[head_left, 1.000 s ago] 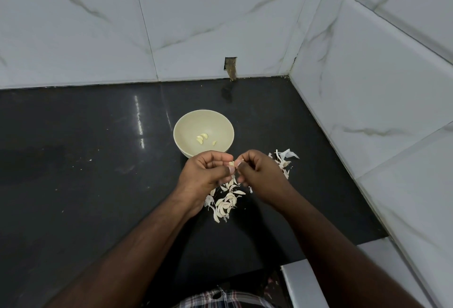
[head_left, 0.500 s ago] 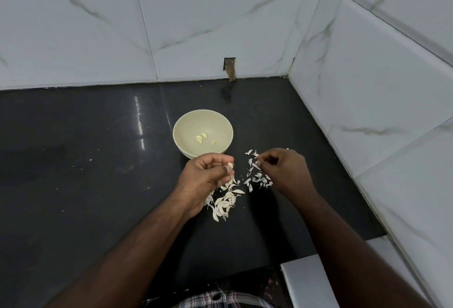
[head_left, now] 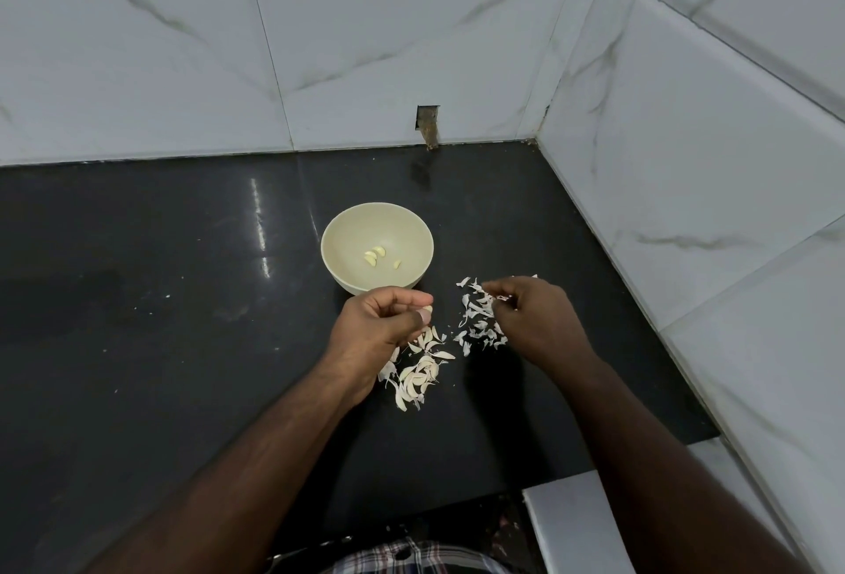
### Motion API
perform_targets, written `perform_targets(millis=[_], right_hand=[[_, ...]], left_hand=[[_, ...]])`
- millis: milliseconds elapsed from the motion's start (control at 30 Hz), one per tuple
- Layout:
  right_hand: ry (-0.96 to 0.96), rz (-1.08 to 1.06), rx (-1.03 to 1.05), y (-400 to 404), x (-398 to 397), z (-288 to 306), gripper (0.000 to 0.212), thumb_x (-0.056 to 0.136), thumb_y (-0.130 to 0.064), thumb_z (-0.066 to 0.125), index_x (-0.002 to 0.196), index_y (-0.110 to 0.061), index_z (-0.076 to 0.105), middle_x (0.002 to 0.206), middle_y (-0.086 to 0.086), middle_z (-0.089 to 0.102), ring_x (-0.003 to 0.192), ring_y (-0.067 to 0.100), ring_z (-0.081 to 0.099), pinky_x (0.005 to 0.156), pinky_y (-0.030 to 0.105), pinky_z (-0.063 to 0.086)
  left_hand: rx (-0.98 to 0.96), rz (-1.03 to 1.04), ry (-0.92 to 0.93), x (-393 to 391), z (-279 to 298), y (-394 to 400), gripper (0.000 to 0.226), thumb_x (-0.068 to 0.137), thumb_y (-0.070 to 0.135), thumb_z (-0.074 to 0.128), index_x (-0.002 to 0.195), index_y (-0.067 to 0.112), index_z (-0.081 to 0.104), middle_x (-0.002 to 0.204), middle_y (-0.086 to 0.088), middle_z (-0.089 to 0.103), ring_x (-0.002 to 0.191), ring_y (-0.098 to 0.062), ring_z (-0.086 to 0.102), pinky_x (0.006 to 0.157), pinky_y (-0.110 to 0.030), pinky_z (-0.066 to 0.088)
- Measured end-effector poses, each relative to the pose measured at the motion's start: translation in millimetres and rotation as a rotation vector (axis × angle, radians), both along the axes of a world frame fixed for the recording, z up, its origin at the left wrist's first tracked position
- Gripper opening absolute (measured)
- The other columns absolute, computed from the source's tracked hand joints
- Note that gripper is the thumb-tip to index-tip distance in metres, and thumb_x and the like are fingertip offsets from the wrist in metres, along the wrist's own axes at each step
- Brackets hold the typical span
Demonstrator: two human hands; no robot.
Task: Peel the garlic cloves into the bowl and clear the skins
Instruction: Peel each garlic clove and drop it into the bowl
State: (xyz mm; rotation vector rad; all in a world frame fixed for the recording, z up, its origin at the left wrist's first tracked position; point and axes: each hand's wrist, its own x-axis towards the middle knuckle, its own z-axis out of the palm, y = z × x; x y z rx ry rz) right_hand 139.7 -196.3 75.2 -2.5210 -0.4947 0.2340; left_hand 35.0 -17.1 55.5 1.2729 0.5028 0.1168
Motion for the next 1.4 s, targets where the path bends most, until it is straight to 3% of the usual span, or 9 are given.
perform_targets(millis=[133,267,367,500,600,767,900,1067,1400], right_hand=[[-0.007,-0.003,0.064,3.2,-2.6,1.3,0.010,0.089,-0.034,0.071,0.085,-0.025,0.076,0.083,-0.015,0.072,0.080,0.003,0.064,0.072,0.024,0.046],[0.140,0.104,0.225,10.8,-9.1,1.1,0.030,0.088,-0.006,0.070,0.113,-0.023,0.075,0.104,-0.015,0.072,0.093,-0.003,0.067,0.081,0.010,0.046],[0.296,0.143,0.454,22.3,-17.4,4.0,0.023,0.084,-0.005,0.076,0.100,-0.022,0.074,0.091,-0.006,0.075,0.080,0.000,0.068,0.077,0.018,0.053],[0.337,0.125,0.531,32.8,-21.4,-1.3,0.017,0.080,-0.012,0.082,0.084,-0.025,0.074,0.081,0.005,0.075,0.073,0.015,0.069,0.077,0.038,0.060],[0.349,0.107,0.545,35.2,-20.5,-3.3,0.020,0.082,-0.005,0.079,0.080,-0.024,0.073,0.072,0.004,0.073,0.065,0.015,0.067,0.073,0.043,0.059],[0.427,0.105,0.618,34.6,-21.0,-1.3,0.016,0.085,0.003,0.073,0.085,-0.013,0.071,0.071,0.009,0.070,0.064,0.015,0.066,0.064,0.028,0.055],[0.451,0.077,0.648,34.4,-20.6,0.5,0.014,0.086,0.004,0.072,0.089,-0.010,0.070,0.072,0.014,0.070,0.066,0.026,0.063,0.066,0.034,0.056],[0.422,0.043,0.643,33.8,-18.6,-1.5,0.011,0.084,0.003,0.073,0.090,-0.006,0.068,0.070,0.010,0.070,0.064,0.026,0.063,0.067,0.039,0.056],[0.323,0.037,0.545,28.1,-17.0,-1.7,0.014,0.083,-0.004,0.074,0.085,-0.017,0.070,0.075,0.010,0.072,0.066,0.018,0.068,0.072,0.043,0.059]], left_hand=[[0.049,0.010,-0.006,1.3,0.2,0.3,0.019,0.082,-0.008,0.074,0.093,0.007,0.074,0.075,-0.003,0.069,0.069,-0.009,0.064,0.066,-0.019,0.054],[0.077,0.033,-0.021,1.6,0.2,0.0,0.019,0.079,-0.009,0.076,0.091,0.006,0.072,0.077,-0.005,0.070,0.070,-0.010,0.065,0.066,-0.019,0.054],[0.108,0.028,-0.034,0.8,0.7,0.0,0.019,0.078,-0.006,0.079,0.090,0.007,0.072,0.080,-0.008,0.072,0.074,-0.014,0.067,0.071,-0.024,0.056],[0.173,0.018,-0.045,0.3,5.0,-1.1,0.017,0.076,0.002,0.085,0.088,0.005,0.073,0.082,-0.014,0.074,0.072,-0.015,0.069,0.072,-0.025,0.058],[0.174,0.018,-0.027,-1.0,7.0,0.4,0.015,0.076,0.000,0.084,0.087,0.005,0.074,0.078,-0.012,0.075,0.069,-0.015,0.068,0.069,-0.026,0.059],[0.124,0.001,-0.006,-2.2,5.5,5.5,0.016,0.080,-0.006,0.077,0.087,0.008,0.074,0.073,-0.009,0.072,0.072,-0.023,0.066,0.071,-0.030,0.058],[0.146,-0.043,-0.046,-1.1,6.1,3.3,0.020,0.085,-0.008,0.072,0.098,0.007,0.074,0.082,-0.008,0.075,0.077,-0.015,0.069,0.071,-0.022,0.059],[0.228,-0.103,-0.092,0.2,4.0,3.6,0.020,0.084,-0.005,0.074,0.098,0.009,0.077,0.088,-0.010,0.077,0.085,-0.020,0.074,0.082,-0.028,0.059],[0.103,-0.026,-0.058,0.1,4.1,1.1,0.013,0.089,-0.005,0.069,0.098,0.003,0.072,0.076,-0.011,0.071,0.072,-0.015,0.067,0.066,-0.021,0.055]])
